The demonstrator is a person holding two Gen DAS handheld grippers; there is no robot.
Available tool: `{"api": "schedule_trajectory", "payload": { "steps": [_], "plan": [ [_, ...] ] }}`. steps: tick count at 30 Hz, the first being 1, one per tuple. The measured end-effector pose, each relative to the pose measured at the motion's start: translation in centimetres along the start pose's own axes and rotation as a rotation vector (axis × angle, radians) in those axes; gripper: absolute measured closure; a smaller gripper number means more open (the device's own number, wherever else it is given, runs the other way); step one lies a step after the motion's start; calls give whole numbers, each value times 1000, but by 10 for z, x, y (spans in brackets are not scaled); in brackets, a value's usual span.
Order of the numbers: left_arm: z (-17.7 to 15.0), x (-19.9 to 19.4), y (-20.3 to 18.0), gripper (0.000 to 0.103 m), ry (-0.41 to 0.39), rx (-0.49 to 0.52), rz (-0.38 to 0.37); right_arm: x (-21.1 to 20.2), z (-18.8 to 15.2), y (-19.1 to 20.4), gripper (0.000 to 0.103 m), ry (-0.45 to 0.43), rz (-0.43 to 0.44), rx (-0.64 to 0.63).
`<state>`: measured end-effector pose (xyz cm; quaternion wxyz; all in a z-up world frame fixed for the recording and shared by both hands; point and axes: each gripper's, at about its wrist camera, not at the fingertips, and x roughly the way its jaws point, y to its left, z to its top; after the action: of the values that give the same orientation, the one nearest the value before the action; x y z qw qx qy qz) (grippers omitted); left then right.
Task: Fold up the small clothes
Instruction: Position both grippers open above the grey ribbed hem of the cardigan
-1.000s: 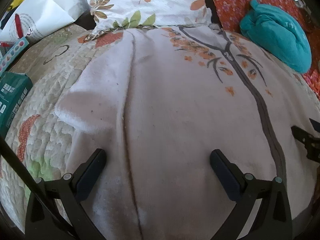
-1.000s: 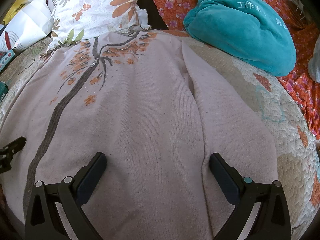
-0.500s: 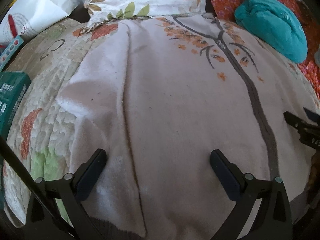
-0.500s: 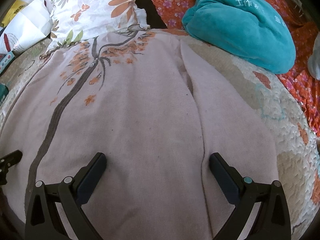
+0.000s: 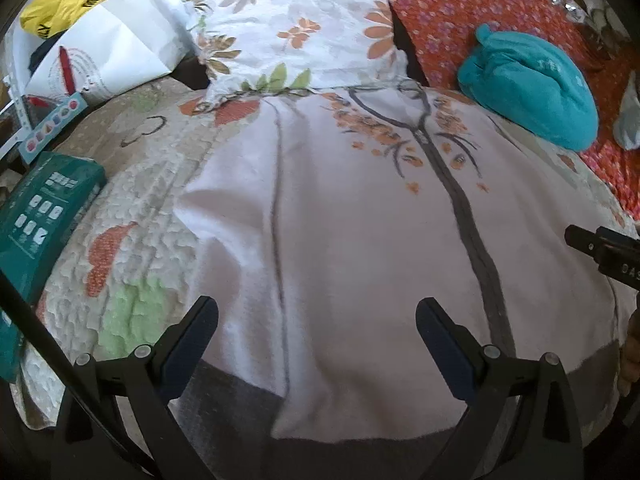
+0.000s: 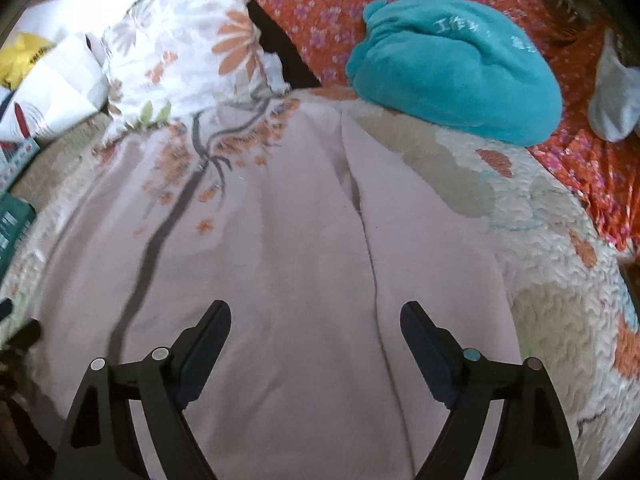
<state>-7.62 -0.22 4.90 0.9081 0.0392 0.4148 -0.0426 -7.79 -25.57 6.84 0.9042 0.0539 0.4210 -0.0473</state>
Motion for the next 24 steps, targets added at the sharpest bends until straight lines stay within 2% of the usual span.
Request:
{"api": "schedule_trajectory", "payload": {
  "steps": [2,4,9,17,24],
  "plan": [
    [-2,1,-5,4,5,13,-7,-7,-7,4,14,-12,1,-14],
    [-4,1,-9,4,7,28,-15,-10,-12,9,21,-22,3,-39],
    [-4,6,-18,4,43,44,-58,-4,-15,16,22,-16,-8,-83],
    [-3,12,-14,4,69,0,-99,6,-13,6,22,9,-35,-48],
    [-2,10,-16,4,61,6,-116,-2,-8,-13,26,-19,-26,12]
  ]
}}
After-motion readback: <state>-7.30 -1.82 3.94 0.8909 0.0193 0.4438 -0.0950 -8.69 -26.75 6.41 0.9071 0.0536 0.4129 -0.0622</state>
